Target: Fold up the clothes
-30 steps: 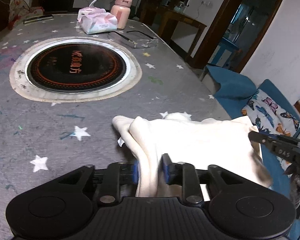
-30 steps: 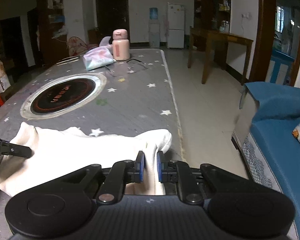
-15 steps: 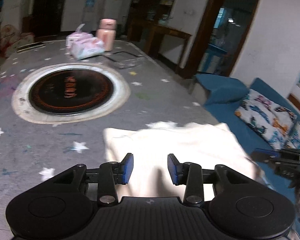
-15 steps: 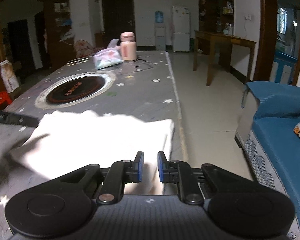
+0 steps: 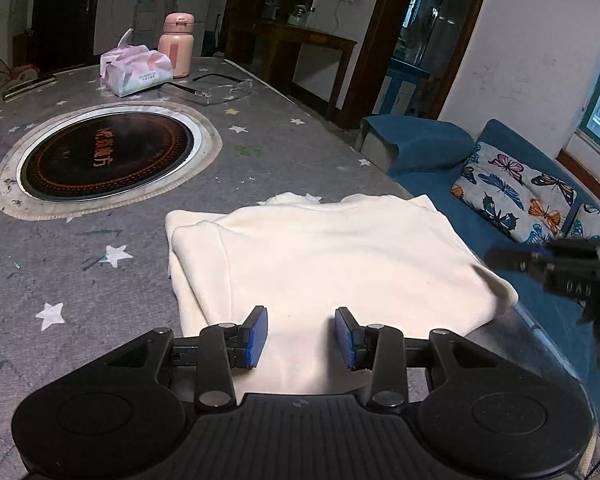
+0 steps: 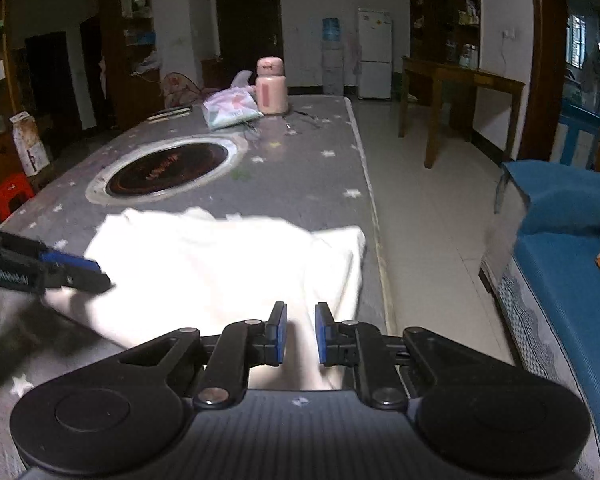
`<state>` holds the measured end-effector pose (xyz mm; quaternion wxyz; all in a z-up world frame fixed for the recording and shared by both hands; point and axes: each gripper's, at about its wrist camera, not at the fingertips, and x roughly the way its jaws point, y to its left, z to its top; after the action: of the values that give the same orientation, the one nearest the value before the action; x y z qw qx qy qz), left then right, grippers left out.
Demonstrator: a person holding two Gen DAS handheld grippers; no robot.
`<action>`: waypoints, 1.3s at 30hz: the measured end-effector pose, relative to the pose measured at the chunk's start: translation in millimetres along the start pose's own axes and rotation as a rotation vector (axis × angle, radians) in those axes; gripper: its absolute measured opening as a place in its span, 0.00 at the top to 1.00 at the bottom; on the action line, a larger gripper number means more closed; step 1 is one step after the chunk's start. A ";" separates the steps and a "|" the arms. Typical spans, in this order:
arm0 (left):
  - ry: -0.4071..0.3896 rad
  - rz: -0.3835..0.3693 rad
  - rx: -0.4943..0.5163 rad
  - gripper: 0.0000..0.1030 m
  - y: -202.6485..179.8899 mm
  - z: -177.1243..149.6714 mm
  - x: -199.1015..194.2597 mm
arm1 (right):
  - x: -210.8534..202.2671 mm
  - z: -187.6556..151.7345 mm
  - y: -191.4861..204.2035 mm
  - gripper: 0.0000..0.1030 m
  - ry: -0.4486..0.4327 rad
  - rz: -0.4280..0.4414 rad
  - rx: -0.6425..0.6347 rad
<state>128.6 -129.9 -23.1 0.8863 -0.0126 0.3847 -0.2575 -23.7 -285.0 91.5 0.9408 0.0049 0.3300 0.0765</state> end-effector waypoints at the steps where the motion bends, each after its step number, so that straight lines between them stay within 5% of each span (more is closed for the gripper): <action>1: 0.000 0.000 -0.001 0.60 0.2 -0.2 -0.2 | 1.9 5.0 1.0 0.86 -0.001 0.008 -0.003; 11: 0.006 -0.009 -0.017 0.60 1.8 0.8 1.0 | 57.0 47.5 12.1 0.86 0.040 0.075 -0.020; 24: 0.008 -0.019 -0.029 0.59 4.7 0.9 0.3 | 104.8 43.4 18.5 0.85 0.086 0.031 -0.012; 28: -0.004 -0.007 -0.025 0.57 2.4 -0.4 -5.4 | 92.7 43.7 19.6 0.64 0.080 0.018 -0.011; 39: -0.032 0.050 -0.024 0.35 0.5 -10.5 -28.5 | 51.9 23.6 34.0 0.42 0.033 0.016 -0.012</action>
<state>105.3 -114.3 -11.4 0.8982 -0.0175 0.3737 -0.2306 26.2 -242.8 79.8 0.9346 0.0004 0.3451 0.0858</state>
